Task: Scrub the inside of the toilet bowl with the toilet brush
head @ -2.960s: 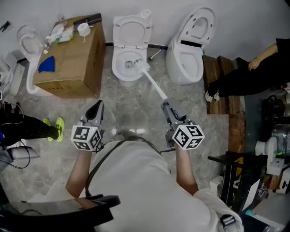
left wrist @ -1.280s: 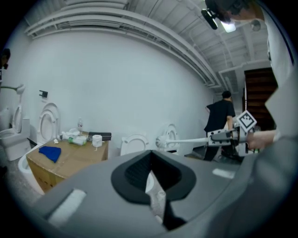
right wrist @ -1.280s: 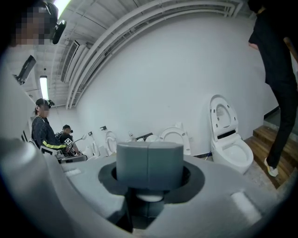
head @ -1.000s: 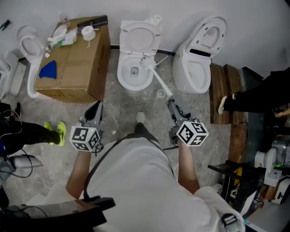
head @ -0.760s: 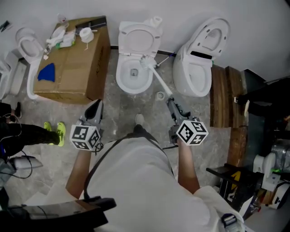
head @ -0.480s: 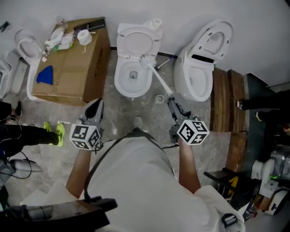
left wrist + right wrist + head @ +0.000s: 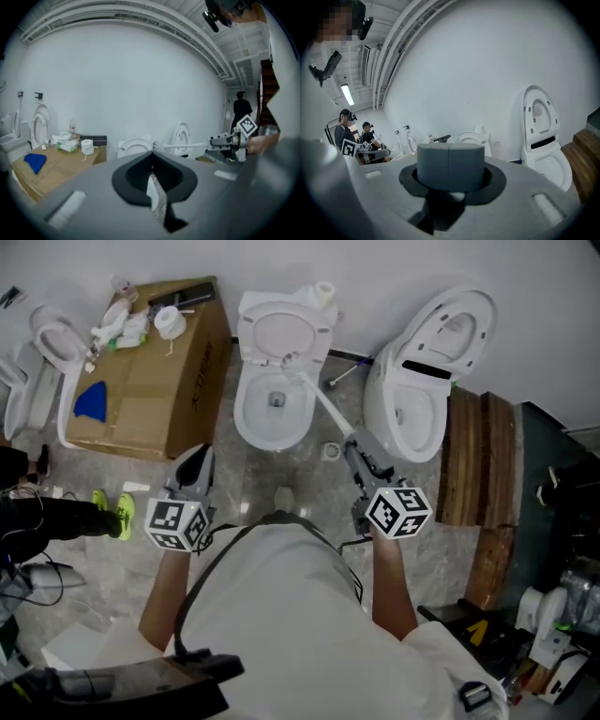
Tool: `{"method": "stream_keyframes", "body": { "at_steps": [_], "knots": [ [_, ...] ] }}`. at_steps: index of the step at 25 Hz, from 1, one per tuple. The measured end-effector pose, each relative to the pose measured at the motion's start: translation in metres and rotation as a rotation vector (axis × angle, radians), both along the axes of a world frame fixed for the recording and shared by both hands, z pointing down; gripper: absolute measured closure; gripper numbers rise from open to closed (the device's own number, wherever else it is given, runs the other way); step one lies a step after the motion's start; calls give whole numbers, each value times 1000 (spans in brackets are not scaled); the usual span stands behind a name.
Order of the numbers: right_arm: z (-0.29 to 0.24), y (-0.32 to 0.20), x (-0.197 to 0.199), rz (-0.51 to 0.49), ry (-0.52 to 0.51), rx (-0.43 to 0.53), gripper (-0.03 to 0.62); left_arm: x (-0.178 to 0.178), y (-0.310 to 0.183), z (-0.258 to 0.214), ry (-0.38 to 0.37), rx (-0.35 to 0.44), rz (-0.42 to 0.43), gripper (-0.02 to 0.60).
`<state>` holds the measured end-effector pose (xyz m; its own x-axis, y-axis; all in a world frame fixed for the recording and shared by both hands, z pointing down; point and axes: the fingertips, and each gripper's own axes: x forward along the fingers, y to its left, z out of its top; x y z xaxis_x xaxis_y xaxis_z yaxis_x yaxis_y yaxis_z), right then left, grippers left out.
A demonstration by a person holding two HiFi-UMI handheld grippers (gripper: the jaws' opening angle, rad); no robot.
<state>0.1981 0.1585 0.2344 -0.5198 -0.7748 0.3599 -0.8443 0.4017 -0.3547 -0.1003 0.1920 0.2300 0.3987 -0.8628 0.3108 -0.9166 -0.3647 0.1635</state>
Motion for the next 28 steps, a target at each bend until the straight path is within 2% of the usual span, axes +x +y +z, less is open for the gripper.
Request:
{"method": "stream_keyframes", "body": {
  "at_steps": [4, 13, 22, 28],
  "knots": [
    [2, -16, 10, -19, 5, -7, 444, 5, -16, 2, -3, -7, -40, 594],
    [11, -45, 27, -57, 3, -21, 444, 17, -42, 0, -27, -2, -64, 594],
    [25, -49, 13, -84, -7, -51, 444, 4, -48, 2, -44, -16, -93, 594],
    [46, -55, 1, -79, 11, -105, 444, 1, -66, 20, -26, -44, -62, 594]
  ]
}}
